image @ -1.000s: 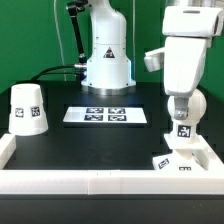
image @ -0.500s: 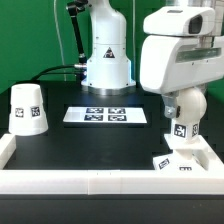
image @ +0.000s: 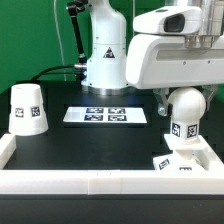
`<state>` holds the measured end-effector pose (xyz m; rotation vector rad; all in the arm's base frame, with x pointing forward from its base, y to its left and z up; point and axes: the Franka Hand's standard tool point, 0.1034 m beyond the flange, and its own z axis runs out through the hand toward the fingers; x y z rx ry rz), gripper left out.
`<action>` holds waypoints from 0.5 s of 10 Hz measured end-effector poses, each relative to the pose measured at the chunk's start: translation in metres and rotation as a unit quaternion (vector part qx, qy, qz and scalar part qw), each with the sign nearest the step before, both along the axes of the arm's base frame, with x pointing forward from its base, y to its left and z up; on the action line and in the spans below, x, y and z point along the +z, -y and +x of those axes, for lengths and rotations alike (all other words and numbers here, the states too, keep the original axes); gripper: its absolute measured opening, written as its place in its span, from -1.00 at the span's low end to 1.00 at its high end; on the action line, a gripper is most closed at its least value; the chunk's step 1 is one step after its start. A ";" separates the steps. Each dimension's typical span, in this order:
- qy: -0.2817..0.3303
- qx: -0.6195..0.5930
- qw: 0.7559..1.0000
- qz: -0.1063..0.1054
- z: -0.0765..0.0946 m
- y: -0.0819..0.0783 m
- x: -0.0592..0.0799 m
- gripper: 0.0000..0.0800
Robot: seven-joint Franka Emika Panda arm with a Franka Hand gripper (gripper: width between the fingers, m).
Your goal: Assemble lamp
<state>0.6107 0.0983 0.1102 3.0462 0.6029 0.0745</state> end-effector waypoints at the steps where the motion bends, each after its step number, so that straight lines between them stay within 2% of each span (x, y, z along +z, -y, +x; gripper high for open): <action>1: 0.001 -0.046 0.999 0.002 0.000 0.000 0.000 0.44; 3: 0.003 -0.128 0.992 0.007 0.000 0.001 0.001 0.44; 5: 0.004 -0.272 0.962 0.014 -0.001 0.002 0.001 0.44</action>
Offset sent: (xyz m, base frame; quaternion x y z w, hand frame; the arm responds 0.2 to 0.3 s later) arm -0.0080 -0.0013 0.0028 -0.0079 -0.0140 0.3813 0.9243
